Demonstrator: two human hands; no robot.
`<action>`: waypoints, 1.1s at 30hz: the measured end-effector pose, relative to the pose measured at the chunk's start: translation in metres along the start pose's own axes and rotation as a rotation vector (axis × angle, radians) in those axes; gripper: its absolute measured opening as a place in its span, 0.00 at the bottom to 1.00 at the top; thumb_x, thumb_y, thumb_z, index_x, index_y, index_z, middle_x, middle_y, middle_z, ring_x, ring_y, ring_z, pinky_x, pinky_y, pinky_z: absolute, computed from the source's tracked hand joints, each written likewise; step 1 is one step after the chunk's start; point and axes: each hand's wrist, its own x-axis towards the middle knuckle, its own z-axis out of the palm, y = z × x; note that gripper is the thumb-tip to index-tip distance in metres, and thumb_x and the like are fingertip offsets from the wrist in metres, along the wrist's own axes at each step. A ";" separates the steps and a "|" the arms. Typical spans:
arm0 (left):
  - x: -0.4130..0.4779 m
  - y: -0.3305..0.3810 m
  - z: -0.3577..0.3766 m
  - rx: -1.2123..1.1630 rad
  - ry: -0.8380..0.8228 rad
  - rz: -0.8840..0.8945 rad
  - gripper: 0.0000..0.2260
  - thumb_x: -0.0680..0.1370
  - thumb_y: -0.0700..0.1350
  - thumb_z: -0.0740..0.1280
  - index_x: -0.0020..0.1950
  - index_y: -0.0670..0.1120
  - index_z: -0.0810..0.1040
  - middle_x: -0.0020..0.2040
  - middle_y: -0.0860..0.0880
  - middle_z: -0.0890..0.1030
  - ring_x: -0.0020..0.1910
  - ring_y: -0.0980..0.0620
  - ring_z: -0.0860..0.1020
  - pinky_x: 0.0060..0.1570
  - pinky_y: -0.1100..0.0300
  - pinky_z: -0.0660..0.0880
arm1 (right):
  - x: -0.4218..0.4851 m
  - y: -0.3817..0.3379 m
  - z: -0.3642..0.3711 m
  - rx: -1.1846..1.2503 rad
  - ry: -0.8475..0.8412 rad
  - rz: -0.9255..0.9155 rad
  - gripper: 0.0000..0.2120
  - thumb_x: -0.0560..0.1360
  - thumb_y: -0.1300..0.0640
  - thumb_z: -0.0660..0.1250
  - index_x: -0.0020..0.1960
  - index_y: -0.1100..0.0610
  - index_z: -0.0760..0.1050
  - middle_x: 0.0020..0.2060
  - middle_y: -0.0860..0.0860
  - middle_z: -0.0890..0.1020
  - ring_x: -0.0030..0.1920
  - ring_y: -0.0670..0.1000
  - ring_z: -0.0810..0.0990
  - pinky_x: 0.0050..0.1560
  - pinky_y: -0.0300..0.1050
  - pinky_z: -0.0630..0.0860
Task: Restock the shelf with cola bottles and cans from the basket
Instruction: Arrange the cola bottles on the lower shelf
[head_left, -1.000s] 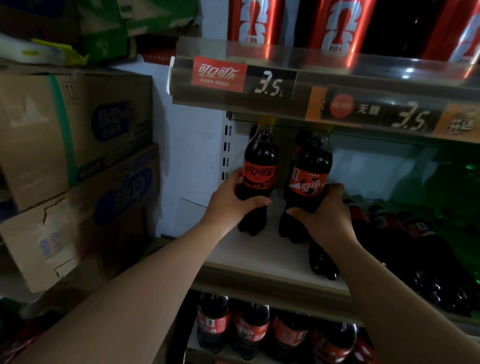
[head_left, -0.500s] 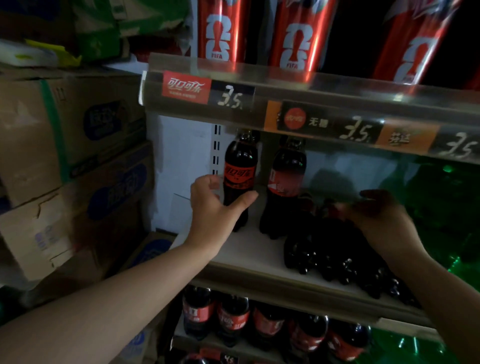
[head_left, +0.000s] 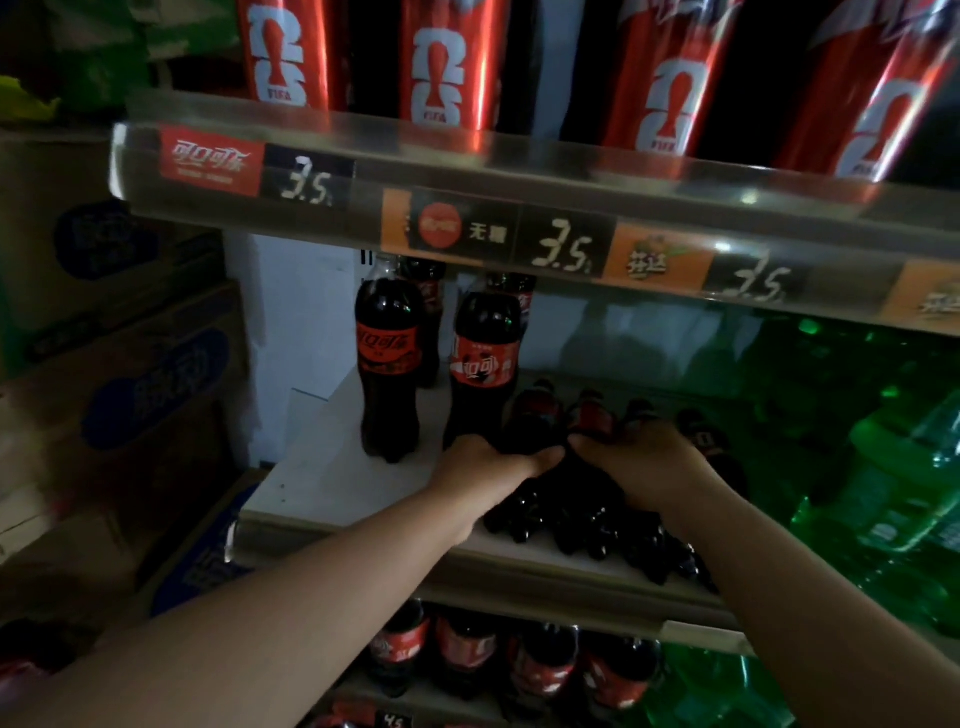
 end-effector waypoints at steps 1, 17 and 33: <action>0.001 0.000 0.001 0.005 0.011 -0.008 0.26 0.66 0.56 0.77 0.60 0.47 0.78 0.53 0.51 0.81 0.52 0.53 0.78 0.44 0.63 0.72 | 0.002 -0.002 0.002 0.049 -0.038 -0.004 0.14 0.72 0.45 0.72 0.45 0.56 0.80 0.44 0.57 0.82 0.46 0.57 0.81 0.40 0.44 0.73; 0.006 0.000 -0.021 -0.135 -0.146 -0.161 0.28 0.68 0.51 0.77 0.64 0.46 0.74 0.60 0.53 0.77 0.59 0.54 0.71 0.62 0.58 0.66 | 0.009 0.001 0.011 0.095 -0.124 0.029 0.17 0.72 0.48 0.73 0.50 0.61 0.77 0.45 0.58 0.83 0.48 0.58 0.82 0.52 0.54 0.79; -0.049 0.007 -0.066 -0.139 -0.256 -0.134 0.32 0.52 0.59 0.82 0.53 0.50 0.84 0.59 0.51 0.82 0.65 0.49 0.74 0.69 0.47 0.66 | 0.016 -0.023 0.027 -0.648 -0.014 -0.084 0.18 0.78 0.48 0.61 0.65 0.54 0.72 0.62 0.55 0.78 0.61 0.57 0.77 0.48 0.43 0.71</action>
